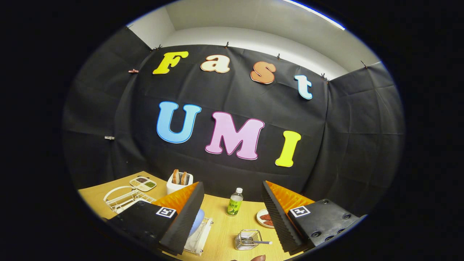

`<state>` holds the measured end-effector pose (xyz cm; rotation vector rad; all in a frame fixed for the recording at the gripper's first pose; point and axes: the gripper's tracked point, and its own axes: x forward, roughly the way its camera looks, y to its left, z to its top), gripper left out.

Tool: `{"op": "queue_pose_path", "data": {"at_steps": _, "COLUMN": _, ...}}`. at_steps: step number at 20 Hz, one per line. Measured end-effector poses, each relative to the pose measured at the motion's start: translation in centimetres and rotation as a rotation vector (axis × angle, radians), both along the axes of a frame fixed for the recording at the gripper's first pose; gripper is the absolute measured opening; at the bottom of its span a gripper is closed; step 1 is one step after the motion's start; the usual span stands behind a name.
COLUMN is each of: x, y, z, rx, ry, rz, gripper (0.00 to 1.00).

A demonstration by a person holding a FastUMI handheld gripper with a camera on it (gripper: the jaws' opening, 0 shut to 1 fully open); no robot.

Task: Take the plate from the dish rack, then take the spoon from the basket and place it into the plate.

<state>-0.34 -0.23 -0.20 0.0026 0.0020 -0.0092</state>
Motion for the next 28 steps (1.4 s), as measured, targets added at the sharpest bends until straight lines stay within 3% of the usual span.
{"op": "queue_pose_path", "data": {"at_steps": 17, "x": 0.9, "y": 0.5, "z": -2.6, "rx": 0.027, "ry": 0.074, "rz": 0.022, "gripper": 0.97}}
{"op": "queue_pose_path", "data": {"at_steps": 22, "x": 3.3, "y": 3.6, "z": -7.2, "rx": 0.084, "ry": 0.262, "rz": 0.107, "gripper": 0.97}}
{"op": "queue_pose_path", "data": {"at_steps": 28, "x": 5.5, "y": 7.2, "z": -16.1, "rx": 0.236, "ry": 0.619, "rz": 0.093, "gripper": 0.98}}
